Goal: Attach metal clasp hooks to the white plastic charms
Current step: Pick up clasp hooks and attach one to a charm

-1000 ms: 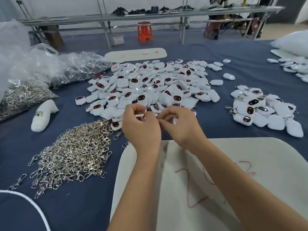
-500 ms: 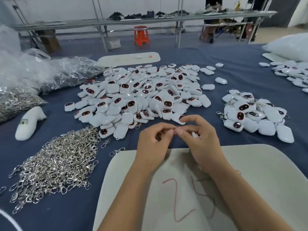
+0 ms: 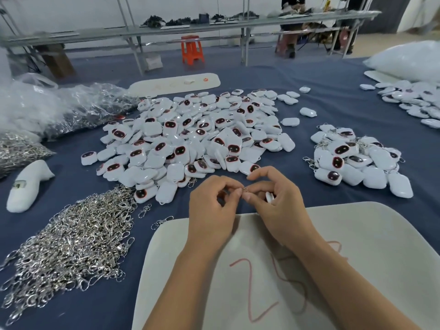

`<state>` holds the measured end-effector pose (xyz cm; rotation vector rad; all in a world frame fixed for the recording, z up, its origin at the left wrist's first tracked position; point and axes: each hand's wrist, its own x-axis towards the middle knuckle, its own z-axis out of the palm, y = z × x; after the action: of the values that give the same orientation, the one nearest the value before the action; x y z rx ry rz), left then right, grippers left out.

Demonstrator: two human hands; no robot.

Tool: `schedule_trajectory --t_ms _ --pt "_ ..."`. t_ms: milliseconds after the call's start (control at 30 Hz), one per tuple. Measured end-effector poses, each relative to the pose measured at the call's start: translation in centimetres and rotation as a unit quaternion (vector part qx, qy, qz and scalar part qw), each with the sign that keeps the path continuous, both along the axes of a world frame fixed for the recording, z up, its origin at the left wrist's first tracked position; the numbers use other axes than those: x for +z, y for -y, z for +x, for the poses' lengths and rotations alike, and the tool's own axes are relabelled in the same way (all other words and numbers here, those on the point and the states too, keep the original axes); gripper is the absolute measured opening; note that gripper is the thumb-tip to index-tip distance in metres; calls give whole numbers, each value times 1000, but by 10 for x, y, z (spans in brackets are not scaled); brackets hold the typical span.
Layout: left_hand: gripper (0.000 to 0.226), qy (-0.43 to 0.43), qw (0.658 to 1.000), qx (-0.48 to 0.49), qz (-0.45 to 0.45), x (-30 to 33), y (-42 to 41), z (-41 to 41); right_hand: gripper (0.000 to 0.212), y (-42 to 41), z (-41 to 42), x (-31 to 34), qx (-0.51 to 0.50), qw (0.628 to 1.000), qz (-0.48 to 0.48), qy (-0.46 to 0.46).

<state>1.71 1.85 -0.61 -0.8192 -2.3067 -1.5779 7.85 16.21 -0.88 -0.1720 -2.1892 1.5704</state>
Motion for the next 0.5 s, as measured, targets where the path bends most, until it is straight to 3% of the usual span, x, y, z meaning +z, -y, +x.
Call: schedule_trajectory --t_ms 167,333,500 --pt "20 31 999 -10 -25 -4 -3 2 22 0 0 1 -13 1000 20 6" --pt "18 105 994 -7 28 0 -4 3 14 0 0 5 -16 1000 20 1" --pt "15 165 980 -83 76 7 0 4 16 -3 -1 7 -3 1000 8 2"
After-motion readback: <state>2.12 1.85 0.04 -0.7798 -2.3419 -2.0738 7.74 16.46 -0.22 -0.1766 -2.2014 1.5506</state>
